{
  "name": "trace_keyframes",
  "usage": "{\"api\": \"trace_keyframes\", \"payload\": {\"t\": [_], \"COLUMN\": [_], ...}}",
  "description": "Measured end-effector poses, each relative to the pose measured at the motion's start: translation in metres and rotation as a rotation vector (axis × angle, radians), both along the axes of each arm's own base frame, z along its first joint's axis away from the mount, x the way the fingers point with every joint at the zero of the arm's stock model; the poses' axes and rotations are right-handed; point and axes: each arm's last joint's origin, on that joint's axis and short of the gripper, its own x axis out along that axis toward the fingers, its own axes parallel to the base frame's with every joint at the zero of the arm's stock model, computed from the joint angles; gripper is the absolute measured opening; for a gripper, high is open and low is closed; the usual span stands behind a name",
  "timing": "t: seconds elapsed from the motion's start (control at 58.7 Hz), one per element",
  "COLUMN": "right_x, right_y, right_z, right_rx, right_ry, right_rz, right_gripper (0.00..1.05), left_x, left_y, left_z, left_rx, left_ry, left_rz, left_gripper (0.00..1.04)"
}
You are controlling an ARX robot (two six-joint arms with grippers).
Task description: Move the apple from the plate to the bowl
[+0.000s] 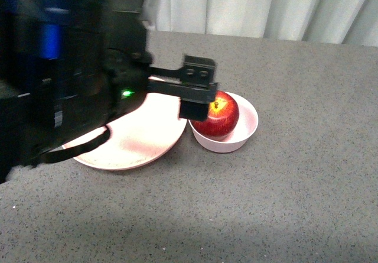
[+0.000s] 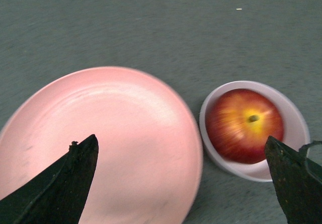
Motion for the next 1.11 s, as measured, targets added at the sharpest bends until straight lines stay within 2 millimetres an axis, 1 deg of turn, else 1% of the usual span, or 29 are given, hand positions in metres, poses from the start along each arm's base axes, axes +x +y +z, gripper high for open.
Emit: {"api": "trace_keyframes", "payload": {"t": [0.034, 0.102, 0.205, 0.29, 0.341, 0.409, 0.46, 0.494, 0.545, 0.562, 0.597, 0.682, 0.784, 0.801, 0.835, 0.869, 1.04, 1.108], "right_x": [0.000, 0.000, 0.000, 0.000, 0.000, 0.000, 0.000, 0.000, 0.000, 0.000, 0.000, 0.000, 0.000, 0.000, 0.000, 0.000, 0.000, 0.000], "right_y": [0.000, 0.000, 0.000, 0.000, 0.000, 0.000, 0.000, 0.000, 0.000, 0.000, 0.000, 0.000, 0.000, 0.000, 0.000, 0.000, 0.000, 0.000], "right_z": [0.000, 0.000, 0.000, 0.000, 0.000, 0.000, 0.000, 0.000, 0.000, 0.000, 0.000, 0.000, 0.000, 0.000, 0.000, 0.000, 0.000, 0.000], "right_rx": [0.000, 0.000, 0.000, 0.000, 0.000, 0.000, 0.000, 0.000, 0.000, 0.000, 0.000, 0.000, 0.000, 0.000, 0.000, 0.000, 0.000, 0.000], "right_ry": [0.000, 0.000, 0.000, 0.000, 0.000, 0.000, 0.000, 0.000, 0.000, 0.000, 0.000, 0.000, 0.000, 0.000, 0.000, 0.000, 0.000, 0.000], "right_rz": [0.000, 0.000, 0.000, 0.000, 0.000, 0.000, 0.000, 0.000, -0.002, -0.002, -0.002, -0.002, 0.000, 0.000, 0.000, 0.000, 0.000, 0.000], "right_gripper": [0.95, 0.95, 0.95, 0.95, 0.95, 0.95, 0.95, 0.95, 0.95, 0.95, 0.95, 0.95, 0.95, 0.95, 0.95, 0.95, 0.95, 0.95], "left_x": [-0.007, -0.036, -0.071, -0.087, -0.088, -0.093, -0.100, -0.106, -0.110, -0.110, -0.111, -0.116, -0.121, -0.121, -0.124, -0.126, -0.136, -0.142], "left_y": [0.007, 0.037, 0.071, 0.090, 0.095, 0.102, 0.108, 0.112, 0.118, 0.119, 0.122, 0.127, 0.134, 0.135, 0.137, 0.138, 0.145, 0.150], "left_z": [0.000, -0.003, -0.001, 0.006, 0.007, -0.006, -0.009, -0.006, 0.008, 0.011, 0.021, 0.027, 0.034, 0.035, 0.037, 0.039, 0.049, 0.049], "left_rx": [0.001, 0.003, 0.004, 0.049, 0.061, 0.040, 0.026, -0.001, -0.044, -0.051, -0.063, -0.063, -0.057, -0.057, -0.058, -0.060, -0.053, -0.051], "left_ry": [0.001, 0.019, 0.033, -0.011, -0.033, -0.087, -0.135, -0.200, -0.333, -0.355, -0.416, -0.440, -0.445, -0.445, -0.450, -0.456, -0.470, -0.443], "left_rz": [0.036, 0.151, 0.270, 0.389, 0.402, 0.306, 0.252, 0.229, 0.223, 0.221, 0.219, 0.218, 0.221, 0.221, 0.221, 0.223, 0.217, 0.193], "left_gripper": [0.98, 0.98, 0.98, 0.98, 0.97, 0.80, 0.73, 0.67, 0.58, 0.56, 0.49, 0.37, 0.15, 0.13, 0.06, 0.04, 0.04, 0.04]}}
